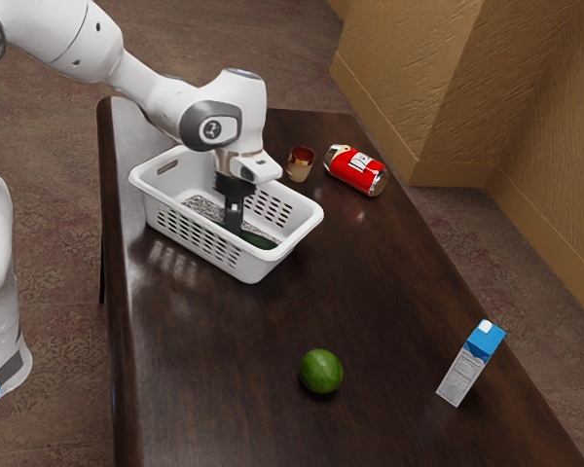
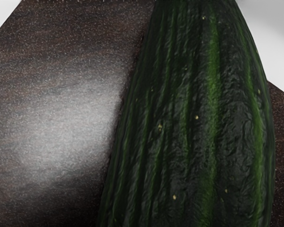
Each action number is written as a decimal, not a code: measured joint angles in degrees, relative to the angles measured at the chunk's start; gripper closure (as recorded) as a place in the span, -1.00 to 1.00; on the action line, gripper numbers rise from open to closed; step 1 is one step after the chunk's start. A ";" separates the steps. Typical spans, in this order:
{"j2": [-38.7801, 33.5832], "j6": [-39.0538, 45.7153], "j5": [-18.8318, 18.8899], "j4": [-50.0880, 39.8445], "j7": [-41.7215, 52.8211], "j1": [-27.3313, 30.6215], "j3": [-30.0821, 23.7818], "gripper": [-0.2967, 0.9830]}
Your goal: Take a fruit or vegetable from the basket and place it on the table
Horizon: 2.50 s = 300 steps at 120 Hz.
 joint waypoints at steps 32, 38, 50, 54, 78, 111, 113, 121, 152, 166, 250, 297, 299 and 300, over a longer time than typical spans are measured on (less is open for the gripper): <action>-0.59 0.10 0.03 -0.02 0.21 0.03 0.08 -0.43; -0.95 0.12 0.12 -0.02 0.14 -0.02 0.09 -0.32; -1.35 0.14 0.26 -0.06 -0.01 -0.07 0.10 -0.19; -1.37 0.15 0.28 -0.07 -0.06 -0.07 0.10 -0.16; -1.51 0.18 0.30 -0.09 -0.35 -0.15 0.10 -0.05; -1.66 1.74 0.66 -0.02 -1.41 -0.29 0.09 0.12; -1.66 1.93 0.63 -0.02 -1.47 -0.32 0.09 0.12; -1.89 2.57 0.53 -0.02 -1.71 -0.45 0.07 0.12; -8.19 3.50 2.62 2.44 -2.99 0.48 0.10 0.16; -8.57 3.33 6.08 8.88 -3.36 2.70 0.35 0.17; 2.58 -1.11 15.49 28.93 -0.53 18.01 4.21 -0.06; 5.35 1.16 0.96 28.57 -15.77 7.60 1.26 -0.51; 5.34 0.45 1.43 29.48 -19.63 4.00 1.16 -0.51; 5.39 -0.13 1.78 30.23 -21.61 2.27 1.16 -0.52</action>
